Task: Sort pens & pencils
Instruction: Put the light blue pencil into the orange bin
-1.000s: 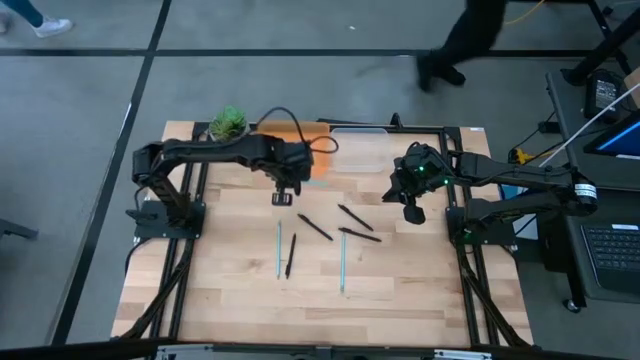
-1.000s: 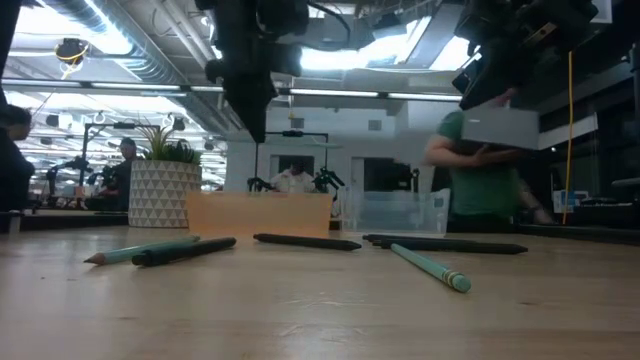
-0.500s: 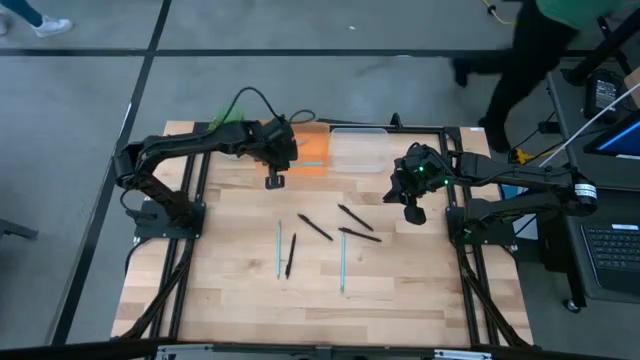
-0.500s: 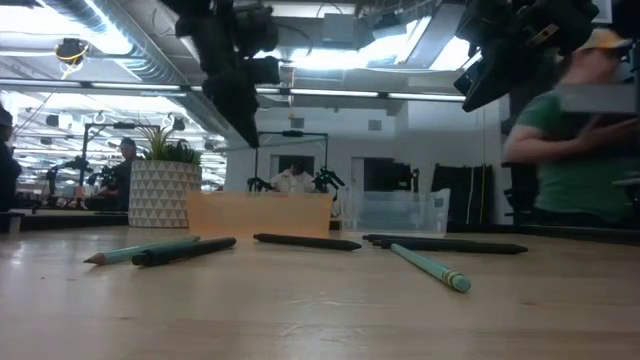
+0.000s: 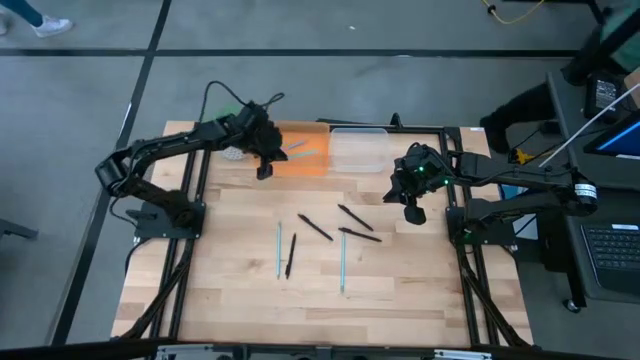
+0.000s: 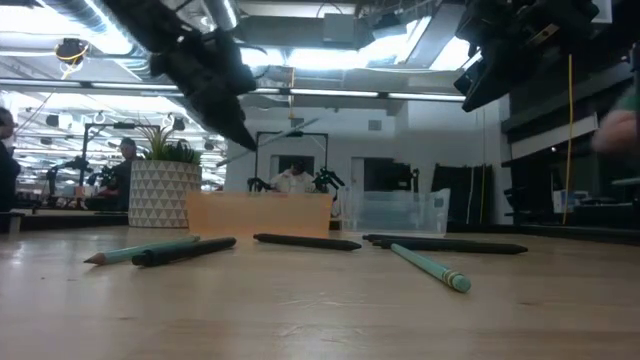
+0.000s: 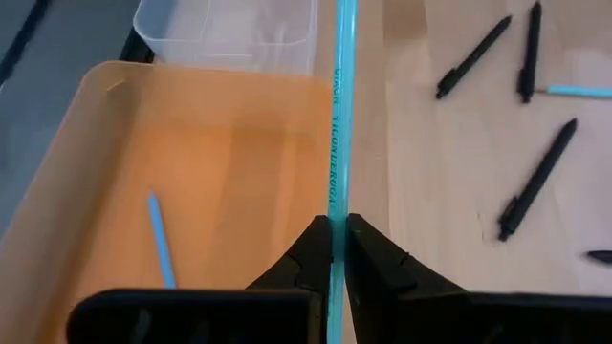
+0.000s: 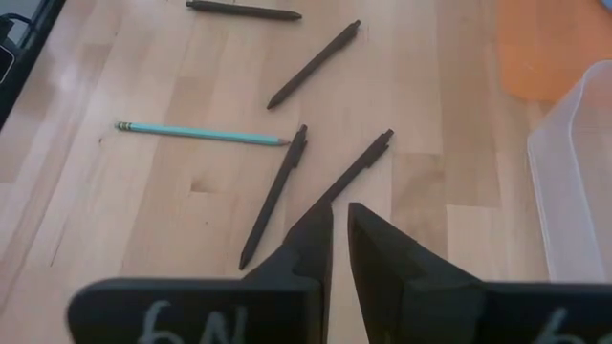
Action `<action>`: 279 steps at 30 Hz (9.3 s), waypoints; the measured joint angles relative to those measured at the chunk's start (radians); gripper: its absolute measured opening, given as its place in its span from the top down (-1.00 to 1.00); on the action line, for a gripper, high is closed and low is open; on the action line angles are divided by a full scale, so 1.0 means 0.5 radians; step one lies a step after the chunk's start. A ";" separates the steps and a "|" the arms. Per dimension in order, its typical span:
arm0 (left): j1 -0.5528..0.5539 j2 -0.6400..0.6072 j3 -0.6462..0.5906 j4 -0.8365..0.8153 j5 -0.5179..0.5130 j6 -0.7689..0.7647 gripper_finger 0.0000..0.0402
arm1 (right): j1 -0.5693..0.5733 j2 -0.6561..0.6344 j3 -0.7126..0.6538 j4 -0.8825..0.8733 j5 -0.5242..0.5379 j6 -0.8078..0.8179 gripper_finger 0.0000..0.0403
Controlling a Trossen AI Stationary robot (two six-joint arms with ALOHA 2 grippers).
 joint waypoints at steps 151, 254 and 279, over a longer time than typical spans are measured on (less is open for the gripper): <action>-1.469 0.015 0.341 -0.618 -1.079 -1.139 0.69 | -0.005 0.000 0.000 0.150 0.049 -0.056 0.80; -2.012 0.307 -0.308 -0.021 -1.128 -3.291 0.73 | 0.559 0.001 0.000 0.282 0.206 0.209 0.80; -1.926 0.296 -0.307 0.135 -1.249 -3.303 0.73 | 0.559 0.001 0.000 0.271 0.206 0.202 0.80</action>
